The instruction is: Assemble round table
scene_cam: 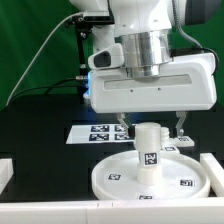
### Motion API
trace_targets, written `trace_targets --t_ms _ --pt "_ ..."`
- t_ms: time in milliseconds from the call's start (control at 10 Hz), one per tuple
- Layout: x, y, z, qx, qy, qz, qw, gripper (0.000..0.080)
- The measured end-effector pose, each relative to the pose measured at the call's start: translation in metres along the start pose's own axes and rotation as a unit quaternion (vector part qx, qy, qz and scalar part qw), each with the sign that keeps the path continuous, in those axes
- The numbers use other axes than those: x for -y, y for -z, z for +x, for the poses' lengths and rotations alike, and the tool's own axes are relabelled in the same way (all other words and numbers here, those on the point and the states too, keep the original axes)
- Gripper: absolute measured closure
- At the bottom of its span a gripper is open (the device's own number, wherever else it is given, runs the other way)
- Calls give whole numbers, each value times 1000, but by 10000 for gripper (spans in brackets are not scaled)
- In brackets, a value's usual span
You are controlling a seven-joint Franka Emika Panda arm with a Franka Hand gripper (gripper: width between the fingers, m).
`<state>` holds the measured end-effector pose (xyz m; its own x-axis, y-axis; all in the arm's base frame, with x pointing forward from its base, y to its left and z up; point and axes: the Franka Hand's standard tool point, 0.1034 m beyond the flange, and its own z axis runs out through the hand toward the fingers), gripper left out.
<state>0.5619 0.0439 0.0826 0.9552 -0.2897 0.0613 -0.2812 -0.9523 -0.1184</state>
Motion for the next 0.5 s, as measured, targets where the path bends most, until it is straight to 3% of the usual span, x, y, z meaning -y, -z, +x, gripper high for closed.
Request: trace_targets --t_ms 300,500 --pt "-6 -2 3 -6 239 -12 971 151" --pt "-10 -2 4 -11 229 -14 973 151"
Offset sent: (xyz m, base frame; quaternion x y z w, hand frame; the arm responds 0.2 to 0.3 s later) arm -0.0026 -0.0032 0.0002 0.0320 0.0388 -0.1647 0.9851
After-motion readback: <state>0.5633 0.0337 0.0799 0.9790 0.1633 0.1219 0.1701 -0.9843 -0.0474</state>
